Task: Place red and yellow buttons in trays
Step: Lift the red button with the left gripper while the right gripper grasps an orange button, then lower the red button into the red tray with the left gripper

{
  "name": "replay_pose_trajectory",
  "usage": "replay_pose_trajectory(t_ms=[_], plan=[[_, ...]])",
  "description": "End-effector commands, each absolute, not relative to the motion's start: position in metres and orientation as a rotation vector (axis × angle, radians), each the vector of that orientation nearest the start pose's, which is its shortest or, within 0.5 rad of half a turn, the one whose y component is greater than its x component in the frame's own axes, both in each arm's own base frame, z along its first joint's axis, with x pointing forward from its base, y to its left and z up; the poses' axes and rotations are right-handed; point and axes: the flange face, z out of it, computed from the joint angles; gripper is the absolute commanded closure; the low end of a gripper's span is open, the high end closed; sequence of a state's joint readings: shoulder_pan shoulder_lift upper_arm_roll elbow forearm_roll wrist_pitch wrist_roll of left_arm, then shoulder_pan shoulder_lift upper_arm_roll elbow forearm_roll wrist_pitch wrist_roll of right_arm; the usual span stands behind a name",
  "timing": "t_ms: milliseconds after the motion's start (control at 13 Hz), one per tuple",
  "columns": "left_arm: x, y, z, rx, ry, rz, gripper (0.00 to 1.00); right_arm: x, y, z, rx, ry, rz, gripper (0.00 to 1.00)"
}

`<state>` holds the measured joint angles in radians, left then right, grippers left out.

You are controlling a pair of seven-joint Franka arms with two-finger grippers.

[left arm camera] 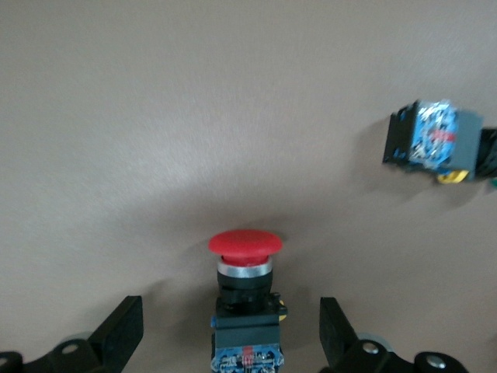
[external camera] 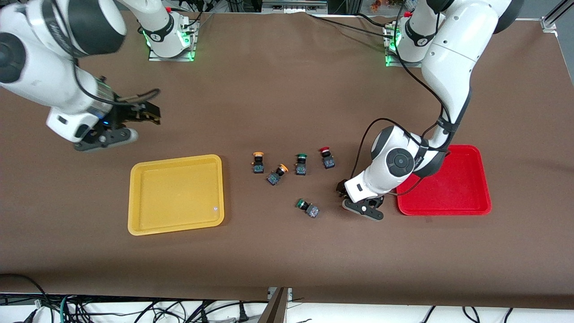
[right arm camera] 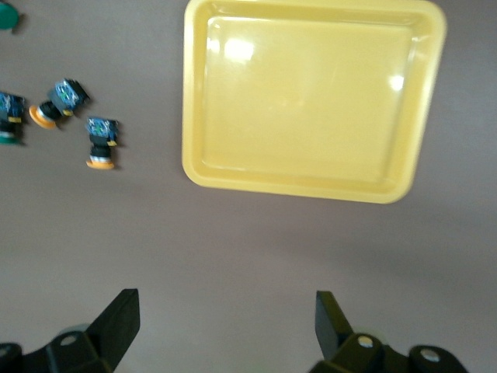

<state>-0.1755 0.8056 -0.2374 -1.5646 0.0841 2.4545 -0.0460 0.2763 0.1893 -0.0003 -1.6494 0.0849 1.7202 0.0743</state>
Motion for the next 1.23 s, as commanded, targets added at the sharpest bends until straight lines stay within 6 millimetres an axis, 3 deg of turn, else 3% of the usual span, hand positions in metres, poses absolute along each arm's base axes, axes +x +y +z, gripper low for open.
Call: replay_pose_trajectory(t_ms=[0,77,154,308,385,615,692,846,1000,1154], plan=[[0.660,-0.259,0.186,-3.189,0.605,-0.144,0.23,0.592,0.246,0.428,-3.055,-0.118,0.198,0.00],[0.660,-0.256,0.186,-3.188,0.610,-0.141,0.77,0.595,0.274,0.398,-3.032,-0.036,0.189,0.00],[0.658,-0.261,0.186,-3.190,0.602,-0.134,0.96,0.595,0.305,0.366,-3.008,0.025,0.166,0.00],[0.657,-0.262,0.188,-3.189,0.602,-0.127,1.00,0.587,0.362,0.310,-2.991,0.037,0.068,0.00],[0.658,-0.261,0.192,-3.188,0.598,-0.134,1.00,0.583,0.376,0.282,-2.990,0.020,0.046,0.00],[0.664,-0.242,0.255,-3.156,0.570,-0.069,1.00,0.570,0.399,0.232,-3.008,-0.032,0.044,0.00],[0.667,-0.224,0.276,-3.147,0.539,-0.041,1.00,0.567,0.403,0.223,-3.011,-0.044,0.039,0.00],[0.666,-0.179,0.294,-3.125,0.453,0.127,1.00,0.562,0.406,0.206,-3.016,-0.056,0.032,0.01],[0.661,-0.129,0.288,-3.097,0.361,0.333,1.00,0.558,0.408,0.196,-3.025,-0.068,0.043,0.09],[0.661,-0.085,0.275,-3.038,0.418,0.407,1.00,0.556,0.407,0.192,-3.030,-0.076,0.054,0.25]])
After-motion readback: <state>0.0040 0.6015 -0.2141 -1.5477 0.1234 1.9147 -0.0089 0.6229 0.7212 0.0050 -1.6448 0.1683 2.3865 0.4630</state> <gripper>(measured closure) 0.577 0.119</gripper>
